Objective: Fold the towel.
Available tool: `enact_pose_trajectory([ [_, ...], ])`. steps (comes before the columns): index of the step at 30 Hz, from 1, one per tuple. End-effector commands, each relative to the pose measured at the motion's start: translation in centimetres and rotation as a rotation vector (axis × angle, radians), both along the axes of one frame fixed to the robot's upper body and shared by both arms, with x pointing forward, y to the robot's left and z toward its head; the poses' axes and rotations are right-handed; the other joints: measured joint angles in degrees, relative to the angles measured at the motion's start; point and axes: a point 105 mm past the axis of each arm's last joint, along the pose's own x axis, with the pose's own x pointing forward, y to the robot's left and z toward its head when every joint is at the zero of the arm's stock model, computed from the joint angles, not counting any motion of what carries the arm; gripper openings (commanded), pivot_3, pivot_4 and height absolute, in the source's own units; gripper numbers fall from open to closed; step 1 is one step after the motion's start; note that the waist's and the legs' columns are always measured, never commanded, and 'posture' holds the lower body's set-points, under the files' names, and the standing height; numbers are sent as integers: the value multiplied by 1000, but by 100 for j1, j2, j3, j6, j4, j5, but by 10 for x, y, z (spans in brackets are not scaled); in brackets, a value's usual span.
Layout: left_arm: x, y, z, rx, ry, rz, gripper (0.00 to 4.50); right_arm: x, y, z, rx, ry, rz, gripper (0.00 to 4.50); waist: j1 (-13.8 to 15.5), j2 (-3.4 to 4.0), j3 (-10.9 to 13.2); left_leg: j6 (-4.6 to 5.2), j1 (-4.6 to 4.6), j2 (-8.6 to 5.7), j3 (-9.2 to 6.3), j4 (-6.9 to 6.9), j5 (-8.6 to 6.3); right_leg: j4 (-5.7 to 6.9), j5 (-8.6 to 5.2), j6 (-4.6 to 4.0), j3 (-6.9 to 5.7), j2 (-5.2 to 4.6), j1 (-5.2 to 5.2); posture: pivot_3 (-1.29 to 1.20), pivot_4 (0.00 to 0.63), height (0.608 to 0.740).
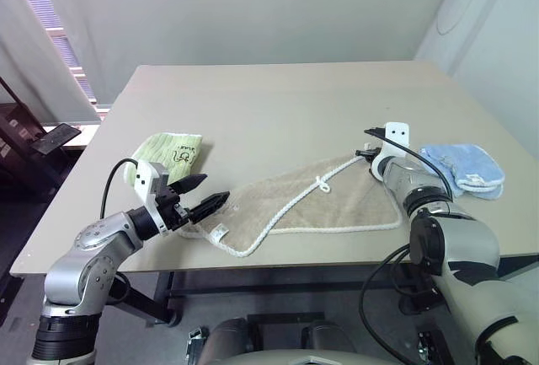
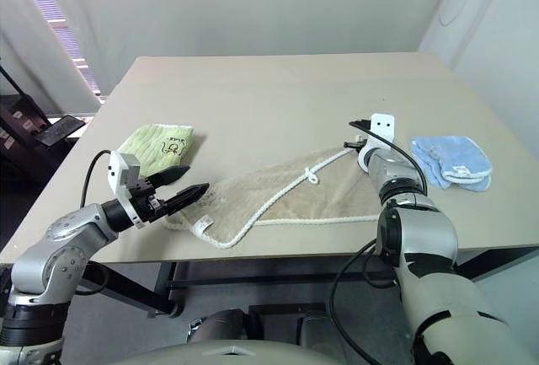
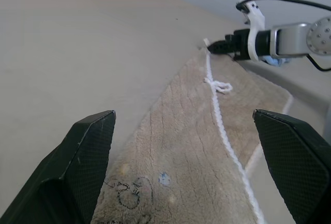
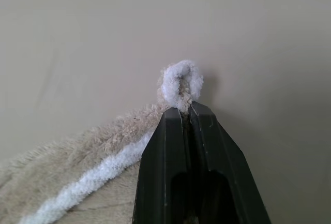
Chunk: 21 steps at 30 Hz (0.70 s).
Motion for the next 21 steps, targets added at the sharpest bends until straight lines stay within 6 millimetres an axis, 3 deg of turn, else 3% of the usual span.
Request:
enact_pose_trajectory([
  [1, -2, 1, 15, 18, -65, -23, 4500, 15, 0, 44, -36, -143, 48, 32, 3, 0, 0, -1, 0, 0, 0, 0, 0, 1, 0, 0, 0, 1, -1, 0, 0, 715],
  [9, -4, 1, 13, 42, -48, -61, 4500, 6, 2, 63, 74, -177, 166, 32, 17, 3, 2, 2, -3, 0, 0, -1, -1, 10, 0, -1, 3, -2, -10, 0, 0, 715],
  [21, -6, -6, 3, 54, -5, -176, 4500, -107, 28, 73, 271, -130, 376, 32, 187, 29, 3, 25, -22, 2, 12, -9, -15, 35, -4, -6, 16, -6, -50, 0, 0, 715],
])
